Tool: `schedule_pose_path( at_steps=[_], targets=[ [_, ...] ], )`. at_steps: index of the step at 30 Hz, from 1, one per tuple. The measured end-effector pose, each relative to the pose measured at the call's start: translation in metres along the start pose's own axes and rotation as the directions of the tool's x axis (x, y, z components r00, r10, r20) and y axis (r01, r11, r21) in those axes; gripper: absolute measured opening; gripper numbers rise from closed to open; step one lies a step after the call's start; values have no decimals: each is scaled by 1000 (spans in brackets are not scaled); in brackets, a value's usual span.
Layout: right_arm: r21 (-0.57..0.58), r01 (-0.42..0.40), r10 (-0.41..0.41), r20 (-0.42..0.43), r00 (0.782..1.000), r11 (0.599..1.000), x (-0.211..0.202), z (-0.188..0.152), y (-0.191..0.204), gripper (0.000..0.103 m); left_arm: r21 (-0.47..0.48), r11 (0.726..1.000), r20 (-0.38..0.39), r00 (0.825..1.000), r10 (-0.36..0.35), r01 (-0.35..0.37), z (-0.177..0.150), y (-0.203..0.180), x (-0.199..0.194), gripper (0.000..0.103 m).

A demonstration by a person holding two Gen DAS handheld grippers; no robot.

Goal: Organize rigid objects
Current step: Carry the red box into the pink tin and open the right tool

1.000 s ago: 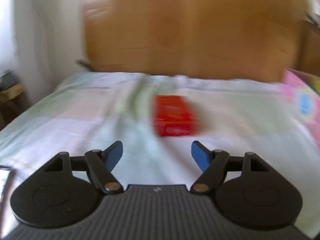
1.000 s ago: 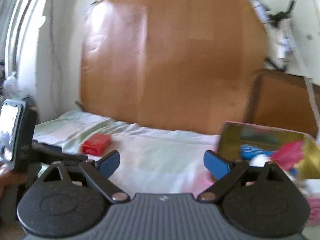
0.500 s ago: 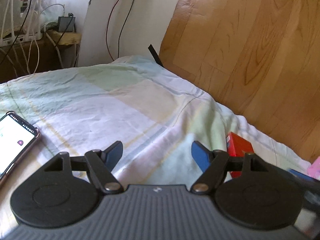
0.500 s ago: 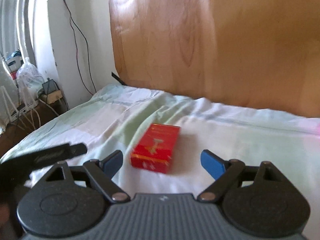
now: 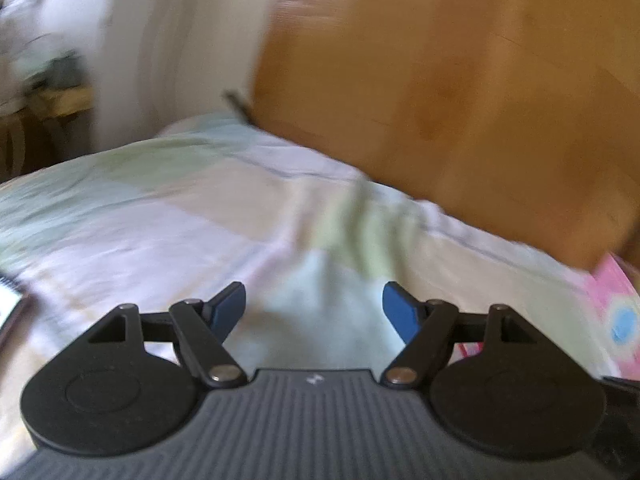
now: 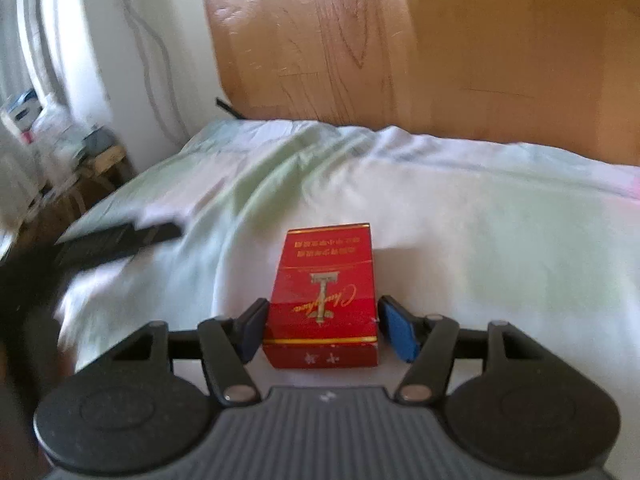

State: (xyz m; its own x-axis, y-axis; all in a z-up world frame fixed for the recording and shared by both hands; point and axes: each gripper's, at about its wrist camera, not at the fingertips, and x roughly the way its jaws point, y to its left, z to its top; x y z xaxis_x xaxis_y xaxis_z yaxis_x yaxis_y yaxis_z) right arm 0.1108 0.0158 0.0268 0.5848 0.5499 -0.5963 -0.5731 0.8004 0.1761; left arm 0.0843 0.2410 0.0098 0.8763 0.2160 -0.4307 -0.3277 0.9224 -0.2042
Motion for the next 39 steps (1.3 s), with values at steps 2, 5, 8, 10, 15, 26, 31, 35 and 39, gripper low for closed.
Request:
schedule_pose_path(
  at_steps=[2,5,8,10,15,26,31,35,39],
  targets=[
    [-16,17,-17,9,1000,1000,-37,-26,-7,60,90,994,4,998,-55,54,-5,-16,-4,78],
    [11,42,-42,32,999,999,-90,-65,-26,60,176,969,-45,985,-166,171,-13,-39,-9,78],
    [102,54,-62,78,995,993,-127,-93,-52,60,135,934,-168,937,-307,330,-22,-66,-17,77],
    [254,-30,2,113,994,967,-143,-105,-77,60,81,896,-237,882,-407,436,-31,-88,-25,78],
    [430,-175,102,186,977,886,-152,-119,-113,59,-38,808,-425,722,-546,588,-54,-142,-32,78],
    [257,-145,36,389,921,956,-201,-108,-109,57,38,709,-374,668,-643,704,-24,-204,-71,40],
    [242,9,-116,430,896,970,-208,-74,-133,57,187,690,-346,704,-620,700,-6,-270,-61,44],
    [331,103,-233,383,894,938,-191,-46,-174,58,250,724,-348,757,-553,643,-4,-320,-23,68],
    [363,294,-420,342,840,884,-167,-24,-204,77,409,802,-244,899,-364,435,-14,-356,8,86]
  ],
)
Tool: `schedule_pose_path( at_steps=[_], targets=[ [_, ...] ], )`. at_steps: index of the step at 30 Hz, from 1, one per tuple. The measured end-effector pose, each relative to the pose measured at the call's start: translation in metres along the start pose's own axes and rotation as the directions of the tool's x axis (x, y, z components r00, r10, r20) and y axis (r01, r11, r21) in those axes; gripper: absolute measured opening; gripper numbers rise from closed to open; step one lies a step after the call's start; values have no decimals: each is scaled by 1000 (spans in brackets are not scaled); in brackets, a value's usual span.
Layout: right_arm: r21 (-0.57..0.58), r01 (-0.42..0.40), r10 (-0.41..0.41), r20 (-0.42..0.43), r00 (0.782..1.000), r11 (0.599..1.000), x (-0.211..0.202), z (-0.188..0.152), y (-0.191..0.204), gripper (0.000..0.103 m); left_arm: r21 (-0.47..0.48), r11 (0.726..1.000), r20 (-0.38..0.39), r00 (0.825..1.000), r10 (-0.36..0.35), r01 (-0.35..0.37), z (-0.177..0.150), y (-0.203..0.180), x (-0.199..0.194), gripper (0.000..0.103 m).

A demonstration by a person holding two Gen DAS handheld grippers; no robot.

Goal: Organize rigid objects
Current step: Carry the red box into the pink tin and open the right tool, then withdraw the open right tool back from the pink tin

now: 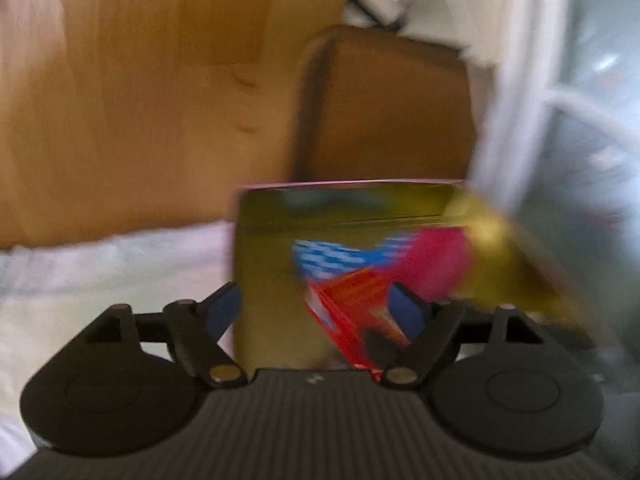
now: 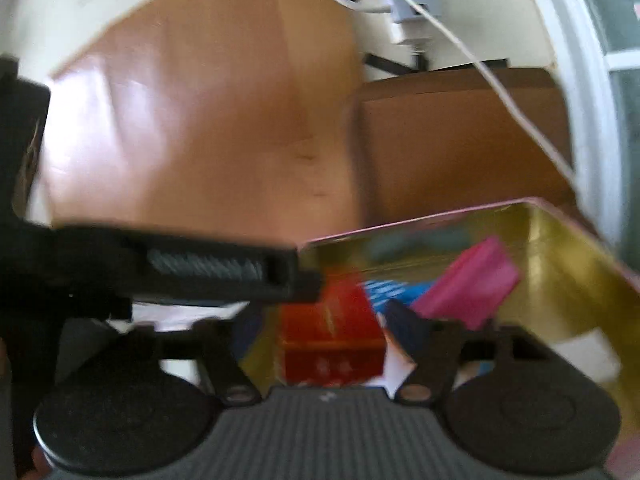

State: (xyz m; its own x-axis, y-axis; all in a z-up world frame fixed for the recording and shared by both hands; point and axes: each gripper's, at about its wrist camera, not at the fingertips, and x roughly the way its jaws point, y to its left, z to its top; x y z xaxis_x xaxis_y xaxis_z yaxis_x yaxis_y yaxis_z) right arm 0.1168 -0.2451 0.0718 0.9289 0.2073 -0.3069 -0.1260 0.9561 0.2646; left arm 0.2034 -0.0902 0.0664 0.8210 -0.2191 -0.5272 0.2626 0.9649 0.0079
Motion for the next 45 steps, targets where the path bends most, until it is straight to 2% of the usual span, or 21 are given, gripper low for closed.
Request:
schedule_pose_path(
  at_steps=[2,5,7,10,14,18,22,26,29,34,42,45],
  targets=[
    [30,-10,10,-18,1000,999,3,-1,-9,75,-1,998,13,998,61,-61,-1,0,5,86],
    [35,-9,8,29,1000,999,-11,-10,-16,75,-30,998,36,997,64,-63,-6,7,-4,86],
    [42,1,-3,47,999,999,-20,-13,-19,76,-35,994,50,994,102,-100,-7,11,-12,86],
    [100,-1,-6,69,998,995,-36,-19,-27,77,-50,992,69,991,117,-114,-10,16,-28,86],
    [151,15,-28,85,996,988,-66,-28,-35,78,-16,990,97,985,140,-139,-23,15,-55,91],
    [146,26,-41,101,994,989,-87,-31,-29,78,46,985,141,977,158,-166,-38,3,-81,96],
    [138,27,-44,120,992,990,-114,-33,-20,80,67,985,167,975,147,-160,-50,-7,-103,103],
    [115,32,-47,129,990,993,-135,-37,-13,81,81,983,180,973,148,-165,-61,-11,-118,103],
    [90,35,-46,127,991,995,-149,-41,-6,82,64,987,154,979,136,-148,-70,-10,-127,103],
    [68,29,-37,128,991,997,-171,-47,4,88,21,989,159,977,144,-149,-83,-7,-141,103],
    [34,22,-26,149,988,999,-189,-51,21,101,4,978,211,956,204,-209,-101,-8,-157,103],
    [39,22,-28,144,989,999,-189,-51,22,102,16,976,213,955,207,-215,-104,-7,-158,103]
  ],
)
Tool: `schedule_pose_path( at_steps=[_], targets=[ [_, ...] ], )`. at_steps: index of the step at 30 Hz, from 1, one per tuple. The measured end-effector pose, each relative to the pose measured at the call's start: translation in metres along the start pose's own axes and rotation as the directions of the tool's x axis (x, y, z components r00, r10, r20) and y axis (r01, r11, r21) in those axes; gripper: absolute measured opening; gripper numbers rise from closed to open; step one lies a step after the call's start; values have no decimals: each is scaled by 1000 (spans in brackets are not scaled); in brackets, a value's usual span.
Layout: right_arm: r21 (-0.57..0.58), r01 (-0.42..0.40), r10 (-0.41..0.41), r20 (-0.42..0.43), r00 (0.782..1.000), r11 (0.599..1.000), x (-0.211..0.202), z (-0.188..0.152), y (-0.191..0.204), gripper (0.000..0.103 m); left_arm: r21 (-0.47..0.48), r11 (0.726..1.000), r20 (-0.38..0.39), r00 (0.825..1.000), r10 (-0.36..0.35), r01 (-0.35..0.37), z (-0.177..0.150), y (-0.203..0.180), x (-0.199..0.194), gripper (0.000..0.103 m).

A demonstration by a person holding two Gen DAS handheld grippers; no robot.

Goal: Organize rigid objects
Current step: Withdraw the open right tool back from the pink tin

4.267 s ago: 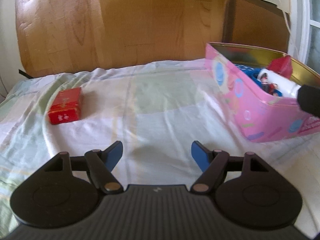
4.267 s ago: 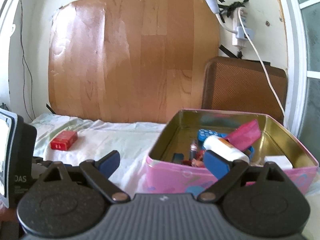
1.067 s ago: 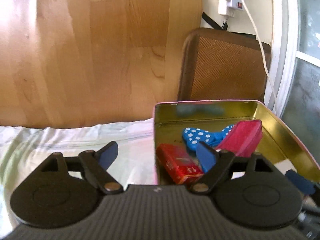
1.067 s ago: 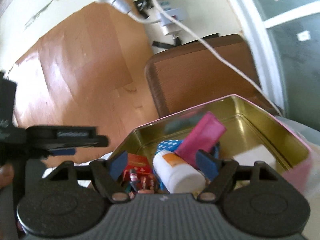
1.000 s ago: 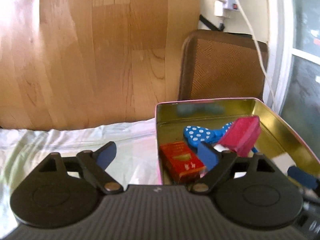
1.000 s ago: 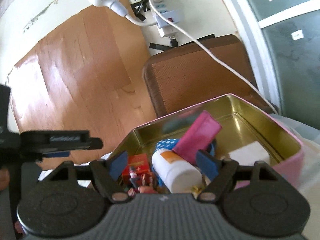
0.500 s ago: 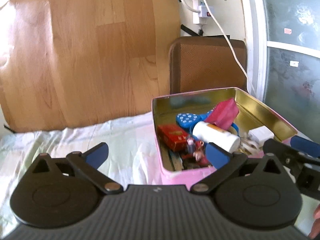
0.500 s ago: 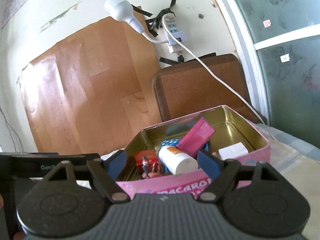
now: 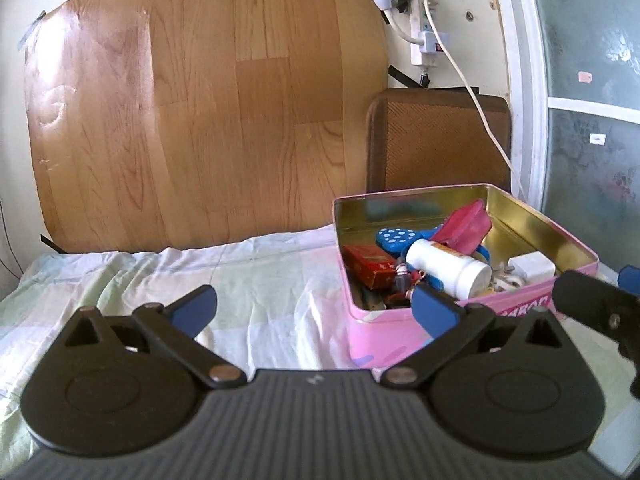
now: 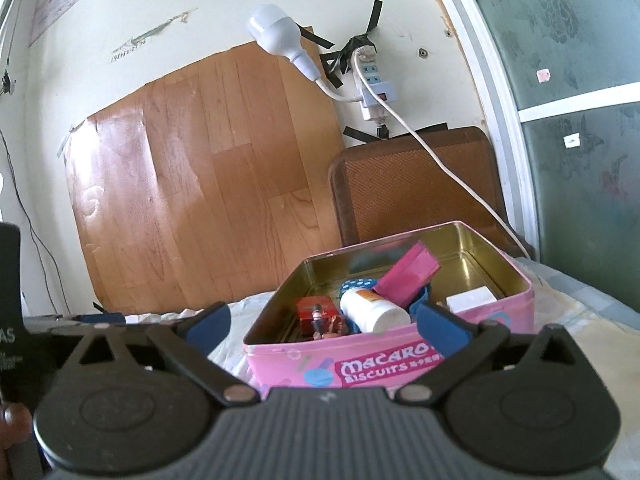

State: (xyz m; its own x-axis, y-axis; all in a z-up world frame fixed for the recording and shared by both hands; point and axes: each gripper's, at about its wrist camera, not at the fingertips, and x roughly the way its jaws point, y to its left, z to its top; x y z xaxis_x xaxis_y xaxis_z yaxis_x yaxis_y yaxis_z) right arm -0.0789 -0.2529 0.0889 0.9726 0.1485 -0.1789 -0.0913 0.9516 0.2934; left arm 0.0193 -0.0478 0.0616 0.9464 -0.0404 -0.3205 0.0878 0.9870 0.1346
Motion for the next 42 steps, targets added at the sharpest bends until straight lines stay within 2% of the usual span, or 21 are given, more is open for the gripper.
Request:
schedule_pose_path(
  at_steps=[3,9,19,42],
  targets=[
    [23,-1,1,-17,1000,1000,3,-1,-2,103,2,1000,-14,1000,-5,5,-2,1,0,103],
    [37,10,-8,-57,998,999,12,-3,-6,103,46,998,-27,999,36,-35,-6,-5,1,103],
    [36,40,-38,-60,997,999,18,-10,-9,103,79,995,-83,995,58,-52,-11,-13,6,103],
    [33,41,-38,-86,996,999,26,-17,-12,103,53,998,-214,977,-4,16,-26,-17,13,103]
  ],
)
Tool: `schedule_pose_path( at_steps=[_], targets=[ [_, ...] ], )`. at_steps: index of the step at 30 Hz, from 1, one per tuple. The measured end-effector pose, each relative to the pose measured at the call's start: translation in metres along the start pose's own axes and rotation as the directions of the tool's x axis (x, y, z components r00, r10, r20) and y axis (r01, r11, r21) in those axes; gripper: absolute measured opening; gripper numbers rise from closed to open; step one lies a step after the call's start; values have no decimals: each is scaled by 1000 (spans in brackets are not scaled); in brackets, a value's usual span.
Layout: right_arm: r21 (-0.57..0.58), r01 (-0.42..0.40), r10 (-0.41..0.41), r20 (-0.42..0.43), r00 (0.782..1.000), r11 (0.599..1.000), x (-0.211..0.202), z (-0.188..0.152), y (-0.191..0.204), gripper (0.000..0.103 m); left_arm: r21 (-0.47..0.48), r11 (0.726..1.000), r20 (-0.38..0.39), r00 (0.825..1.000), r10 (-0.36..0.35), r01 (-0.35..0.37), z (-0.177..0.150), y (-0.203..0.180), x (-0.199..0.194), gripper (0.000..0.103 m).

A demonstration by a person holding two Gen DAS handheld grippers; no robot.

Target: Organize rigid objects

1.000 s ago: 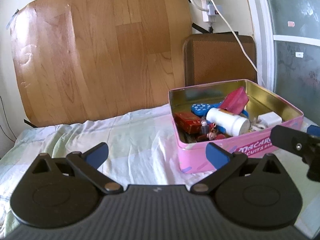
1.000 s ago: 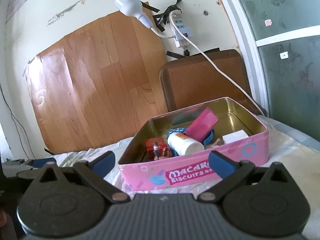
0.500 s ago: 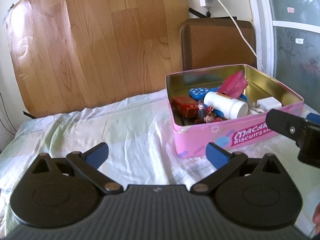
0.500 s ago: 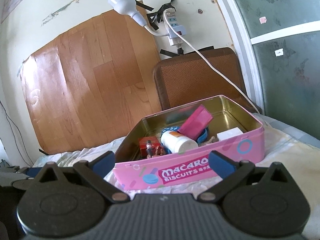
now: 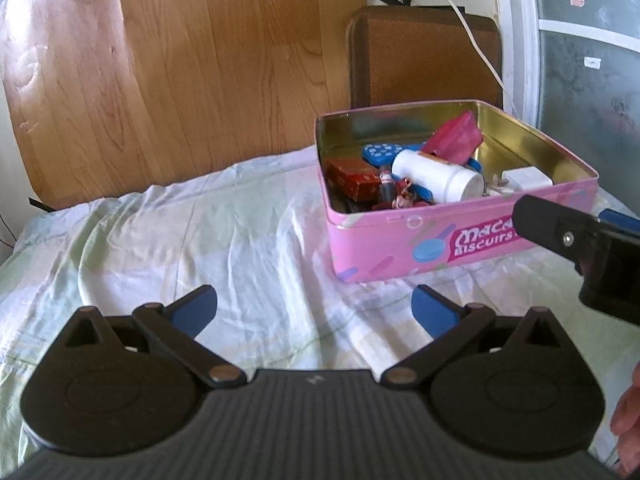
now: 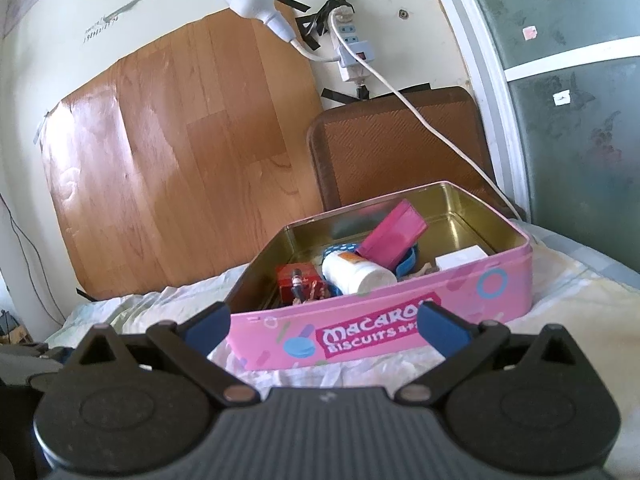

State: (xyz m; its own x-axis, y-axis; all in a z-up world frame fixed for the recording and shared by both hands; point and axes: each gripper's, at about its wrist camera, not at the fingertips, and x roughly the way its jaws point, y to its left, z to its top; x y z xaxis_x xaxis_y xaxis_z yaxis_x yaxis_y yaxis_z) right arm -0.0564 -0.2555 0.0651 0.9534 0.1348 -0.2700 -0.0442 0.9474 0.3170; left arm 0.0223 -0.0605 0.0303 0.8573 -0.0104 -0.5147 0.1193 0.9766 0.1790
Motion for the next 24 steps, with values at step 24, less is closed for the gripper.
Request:
schedule_pose_path(
  at_steps=[24],
  targets=[
    [-19,-32,31,-45,999,999,11,-4,2,103,-31,1000,-83,997,2,-4,-5,3,18,103]
  ],
)
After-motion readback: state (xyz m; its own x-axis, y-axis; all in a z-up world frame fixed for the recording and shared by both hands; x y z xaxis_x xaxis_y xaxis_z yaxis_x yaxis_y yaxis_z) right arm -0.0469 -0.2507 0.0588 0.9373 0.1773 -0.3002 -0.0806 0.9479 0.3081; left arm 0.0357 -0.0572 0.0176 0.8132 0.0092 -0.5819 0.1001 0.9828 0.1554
